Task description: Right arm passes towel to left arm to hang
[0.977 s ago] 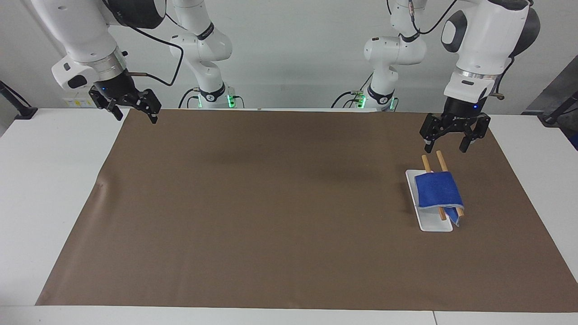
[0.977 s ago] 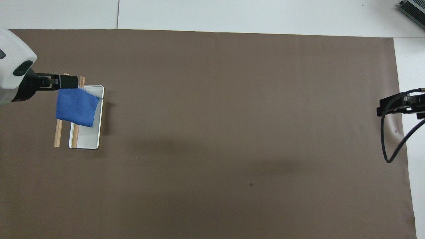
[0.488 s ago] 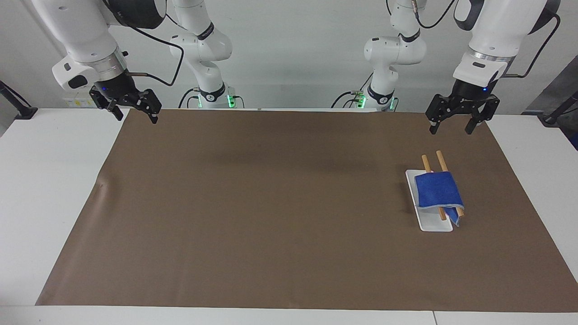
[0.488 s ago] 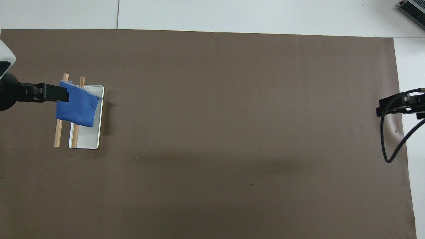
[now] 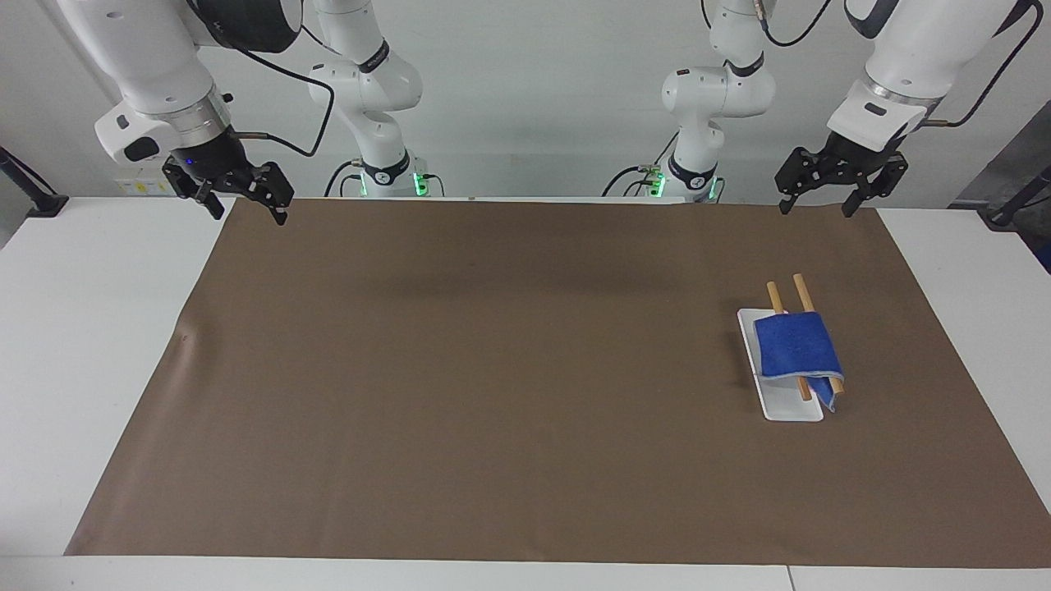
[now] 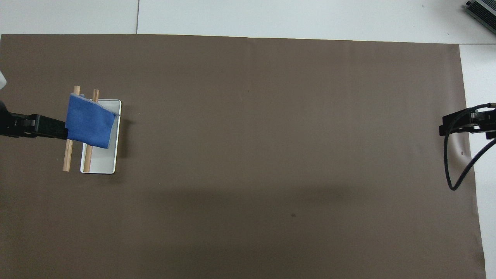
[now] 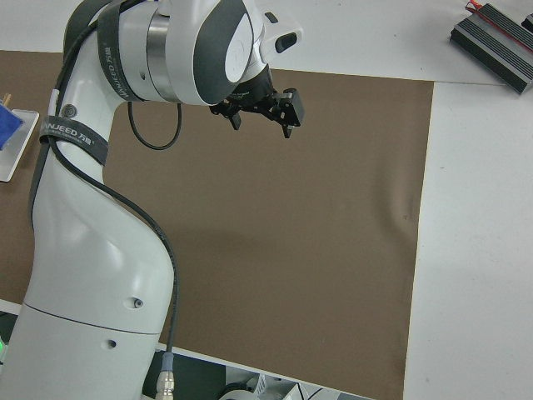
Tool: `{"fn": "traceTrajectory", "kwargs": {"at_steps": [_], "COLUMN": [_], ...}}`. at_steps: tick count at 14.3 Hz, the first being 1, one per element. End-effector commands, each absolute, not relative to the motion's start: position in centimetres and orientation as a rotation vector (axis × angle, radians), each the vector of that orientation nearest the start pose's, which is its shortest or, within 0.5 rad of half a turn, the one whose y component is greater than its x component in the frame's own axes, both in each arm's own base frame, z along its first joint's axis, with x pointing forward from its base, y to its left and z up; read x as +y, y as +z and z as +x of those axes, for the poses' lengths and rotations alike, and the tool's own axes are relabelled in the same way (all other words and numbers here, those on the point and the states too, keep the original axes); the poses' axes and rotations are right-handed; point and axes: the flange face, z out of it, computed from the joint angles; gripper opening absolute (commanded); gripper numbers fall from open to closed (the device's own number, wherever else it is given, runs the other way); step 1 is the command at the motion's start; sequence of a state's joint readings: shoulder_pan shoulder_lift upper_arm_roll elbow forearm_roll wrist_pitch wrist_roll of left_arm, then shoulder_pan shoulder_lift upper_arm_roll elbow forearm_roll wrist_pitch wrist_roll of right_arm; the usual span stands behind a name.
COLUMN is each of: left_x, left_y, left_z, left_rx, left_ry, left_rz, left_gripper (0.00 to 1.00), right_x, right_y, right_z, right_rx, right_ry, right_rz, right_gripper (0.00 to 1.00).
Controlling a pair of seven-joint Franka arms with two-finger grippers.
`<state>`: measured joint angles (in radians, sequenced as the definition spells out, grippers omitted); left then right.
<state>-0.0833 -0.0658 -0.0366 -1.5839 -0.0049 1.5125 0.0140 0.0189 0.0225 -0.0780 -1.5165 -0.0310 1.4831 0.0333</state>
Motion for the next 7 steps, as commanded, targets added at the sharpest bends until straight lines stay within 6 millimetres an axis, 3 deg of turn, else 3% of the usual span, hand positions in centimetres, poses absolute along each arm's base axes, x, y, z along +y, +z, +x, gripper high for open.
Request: {"fn": "traceTrajectory", "kwargs": {"at_steps": [1, 3, 7], "left_x": [-6.5, -7.6, -7.4], "left_y": [65.3, 65.4, 65.7], "left_z": [52.4, 51.8, 51.8], "left_rx": [0.27, 0.303, 0.294], "left_ry": [0.063, 0.072, 0.056], "left_rz": [-3.081, -3.075, -3.081], "left_gripper": [1.0, 1.0, 1.0], "right_x": [-3.6, -3.6, -3.6], "right_y": [63.1, 63.1, 63.1], "right_z": [54.5, 54.5, 54.5], "right_rx": [0.176, 0.176, 0.176], "right_ry": [0.076, 0.076, 0.076], "right_rz": [-3.172, -3.172, -3.172], "right_gripper": [1.0, 1.0, 1.0]}}
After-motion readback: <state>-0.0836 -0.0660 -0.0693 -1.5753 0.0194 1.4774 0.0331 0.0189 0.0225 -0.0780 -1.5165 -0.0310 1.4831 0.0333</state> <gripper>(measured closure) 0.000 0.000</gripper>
